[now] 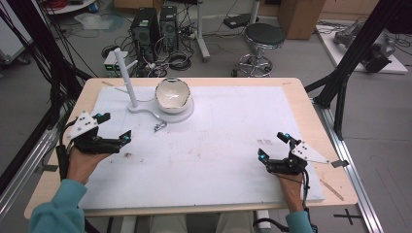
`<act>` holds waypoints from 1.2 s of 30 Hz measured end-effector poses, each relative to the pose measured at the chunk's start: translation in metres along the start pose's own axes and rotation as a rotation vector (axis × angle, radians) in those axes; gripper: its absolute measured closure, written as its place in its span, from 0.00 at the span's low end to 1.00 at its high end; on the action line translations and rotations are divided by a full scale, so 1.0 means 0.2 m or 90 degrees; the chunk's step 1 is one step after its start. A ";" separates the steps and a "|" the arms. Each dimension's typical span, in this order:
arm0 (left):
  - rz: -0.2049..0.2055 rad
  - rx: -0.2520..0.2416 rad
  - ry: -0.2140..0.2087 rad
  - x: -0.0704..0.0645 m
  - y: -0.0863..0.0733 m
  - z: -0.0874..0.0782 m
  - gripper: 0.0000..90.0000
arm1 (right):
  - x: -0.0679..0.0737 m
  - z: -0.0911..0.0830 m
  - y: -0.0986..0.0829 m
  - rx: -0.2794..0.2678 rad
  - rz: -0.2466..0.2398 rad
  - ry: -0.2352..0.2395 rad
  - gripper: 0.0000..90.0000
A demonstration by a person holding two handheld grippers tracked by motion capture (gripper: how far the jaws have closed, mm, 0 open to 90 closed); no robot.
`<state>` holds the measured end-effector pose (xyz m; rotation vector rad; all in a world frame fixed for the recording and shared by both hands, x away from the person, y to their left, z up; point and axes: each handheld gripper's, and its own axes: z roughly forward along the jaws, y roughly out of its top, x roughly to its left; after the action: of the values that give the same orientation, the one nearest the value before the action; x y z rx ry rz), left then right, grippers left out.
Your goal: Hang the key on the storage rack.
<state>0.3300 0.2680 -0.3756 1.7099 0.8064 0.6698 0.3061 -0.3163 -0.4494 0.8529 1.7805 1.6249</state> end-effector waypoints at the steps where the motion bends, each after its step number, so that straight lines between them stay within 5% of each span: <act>1: 0.000 0.000 0.000 0.00 0.00 0.00 0.02 | 0.00 0.00 0.00 0.000 0.000 -0.001 0.01; 11: 0.024 0.128 -0.063 0.03 0.18 0.23 0.02 | 0.00 0.00 0.00 -0.003 -0.002 -0.002 0.01; 16: 0.032 0.167 -0.058 0.05 0.22 0.30 0.02 | 0.00 0.00 0.00 -0.003 -0.001 -0.002 0.01; 36: 0.043 0.324 -0.085 0.04 0.15 0.60 0.02 | 0.00 0.00 0.00 -0.002 0.001 -0.003 0.01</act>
<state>0.4331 0.1980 -0.3784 2.2229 0.8752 0.4063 0.3066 -0.3169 -0.4495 0.8566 1.7736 1.6253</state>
